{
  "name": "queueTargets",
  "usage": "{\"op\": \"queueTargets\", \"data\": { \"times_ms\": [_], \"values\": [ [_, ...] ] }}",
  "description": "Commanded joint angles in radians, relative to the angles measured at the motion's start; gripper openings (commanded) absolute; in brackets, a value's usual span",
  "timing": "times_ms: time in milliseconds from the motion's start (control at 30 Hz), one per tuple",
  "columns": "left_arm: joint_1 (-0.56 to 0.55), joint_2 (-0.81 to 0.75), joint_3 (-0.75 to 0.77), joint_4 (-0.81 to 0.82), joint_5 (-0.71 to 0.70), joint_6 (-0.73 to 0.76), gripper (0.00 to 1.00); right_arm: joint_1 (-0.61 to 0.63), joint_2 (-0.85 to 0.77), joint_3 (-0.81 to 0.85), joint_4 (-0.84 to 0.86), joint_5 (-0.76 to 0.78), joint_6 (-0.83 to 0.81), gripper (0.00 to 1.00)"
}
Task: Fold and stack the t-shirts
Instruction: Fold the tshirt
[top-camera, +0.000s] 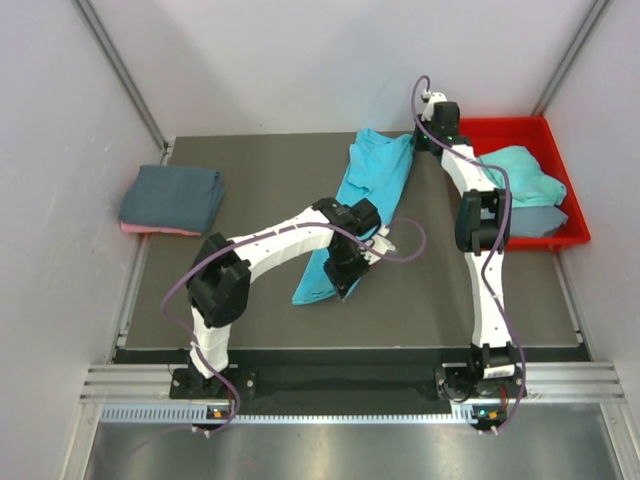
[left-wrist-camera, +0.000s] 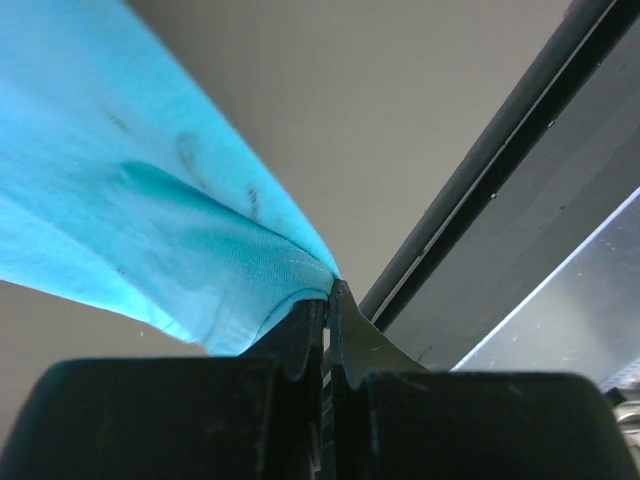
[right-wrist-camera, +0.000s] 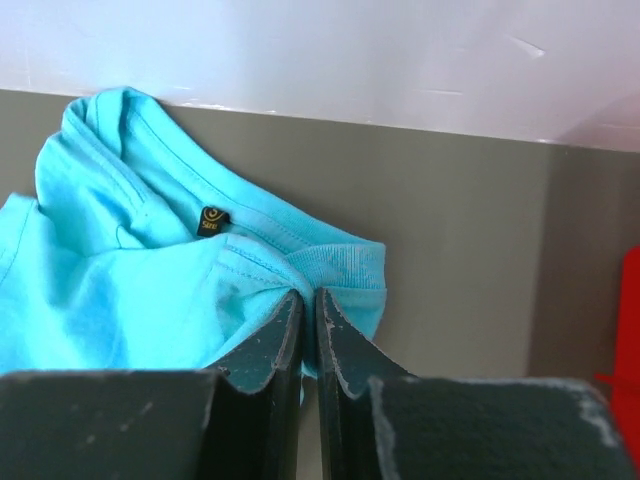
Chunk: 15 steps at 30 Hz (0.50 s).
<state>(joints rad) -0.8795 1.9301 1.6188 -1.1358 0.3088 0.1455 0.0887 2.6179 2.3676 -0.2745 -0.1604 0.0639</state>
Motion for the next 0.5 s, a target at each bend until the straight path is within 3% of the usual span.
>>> {"op": "queueTargets", "data": {
  "times_ms": [0,200,467],
  "values": [
    [-0.042,0.001,0.052,-0.021,-0.022,0.028,0.00,-0.004,0.027,0.073,0.078,-0.010,0.020,0.07],
    [-0.096,-0.017,0.041,-0.012,-0.060,0.040,0.00,-0.001,0.056,0.096,0.090,-0.019,0.045,0.07],
    [-0.167,0.095,0.202,-0.002,-0.059,0.040,0.00,0.019,0.064,0.111,0.095,-0.021,0.051,0.07]
  ]
}}
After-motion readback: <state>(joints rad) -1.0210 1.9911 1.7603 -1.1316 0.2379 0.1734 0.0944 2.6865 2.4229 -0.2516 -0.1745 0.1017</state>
